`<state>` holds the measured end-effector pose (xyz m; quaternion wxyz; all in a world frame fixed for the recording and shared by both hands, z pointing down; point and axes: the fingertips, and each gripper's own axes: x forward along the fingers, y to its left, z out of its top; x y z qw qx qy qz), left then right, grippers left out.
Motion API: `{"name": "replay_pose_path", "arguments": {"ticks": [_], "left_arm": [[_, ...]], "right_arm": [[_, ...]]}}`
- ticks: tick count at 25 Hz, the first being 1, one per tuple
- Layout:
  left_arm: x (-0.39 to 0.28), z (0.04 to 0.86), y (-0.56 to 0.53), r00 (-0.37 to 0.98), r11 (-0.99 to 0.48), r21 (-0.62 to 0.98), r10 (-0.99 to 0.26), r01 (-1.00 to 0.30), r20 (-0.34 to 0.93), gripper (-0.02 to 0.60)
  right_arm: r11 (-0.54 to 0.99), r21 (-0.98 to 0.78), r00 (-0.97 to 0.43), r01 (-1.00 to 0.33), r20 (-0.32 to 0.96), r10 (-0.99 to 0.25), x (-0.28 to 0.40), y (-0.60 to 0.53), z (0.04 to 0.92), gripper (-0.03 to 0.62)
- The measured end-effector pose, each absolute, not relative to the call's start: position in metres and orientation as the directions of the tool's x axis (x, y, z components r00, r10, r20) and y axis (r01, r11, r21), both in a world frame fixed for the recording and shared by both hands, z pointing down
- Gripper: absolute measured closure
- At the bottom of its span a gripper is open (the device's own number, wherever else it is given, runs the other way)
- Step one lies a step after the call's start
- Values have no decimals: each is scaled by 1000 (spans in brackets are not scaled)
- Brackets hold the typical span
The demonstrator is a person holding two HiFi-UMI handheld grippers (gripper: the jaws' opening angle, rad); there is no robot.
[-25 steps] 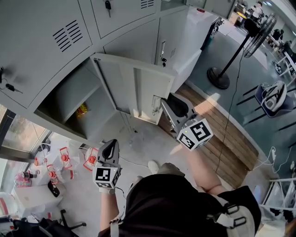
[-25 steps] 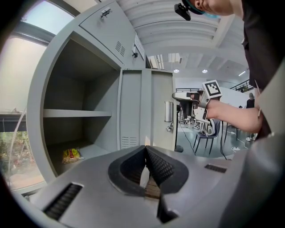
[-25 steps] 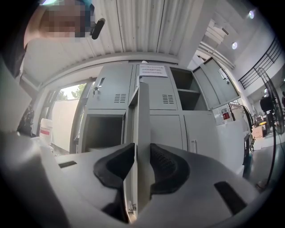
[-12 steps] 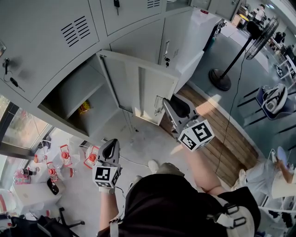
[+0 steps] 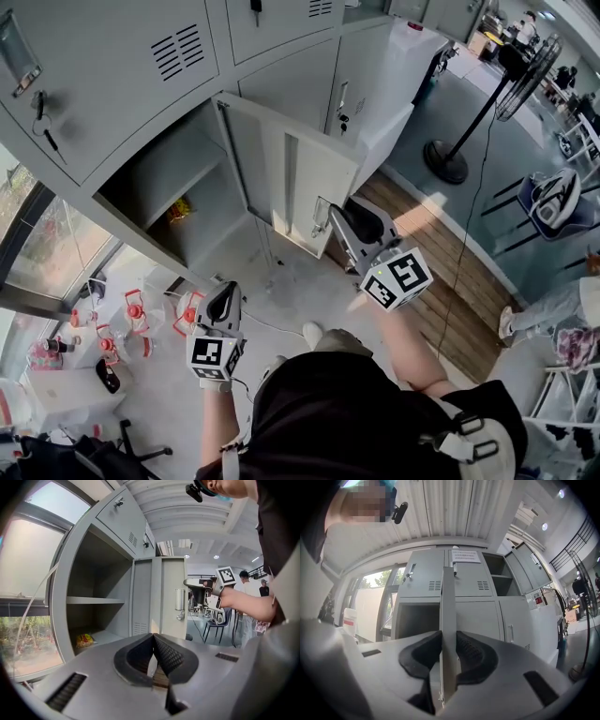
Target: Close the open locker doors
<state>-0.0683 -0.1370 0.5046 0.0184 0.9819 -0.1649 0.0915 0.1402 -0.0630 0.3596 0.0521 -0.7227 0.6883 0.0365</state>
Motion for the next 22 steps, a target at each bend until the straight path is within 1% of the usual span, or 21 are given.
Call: {"name": "replay_pose_path", "arguments": {"ticks": [12,18,22], "left_arm": [[-107,506,-130,923,-941,13,-330,-339,200,574],[-127,507,-130,916,-933,5,-352,-359,195,574],[-139,509,-131,907,-925,20,-368,-380,206,572]], "right_arm": [[-4,-32,9,-999,-137,-991,91,-60,359,499],[58,-46,-51,-997,-142,-989,62,-65,358,494],[103,-44,-96,-994,-148,-984,42,-72,358,474]]}}
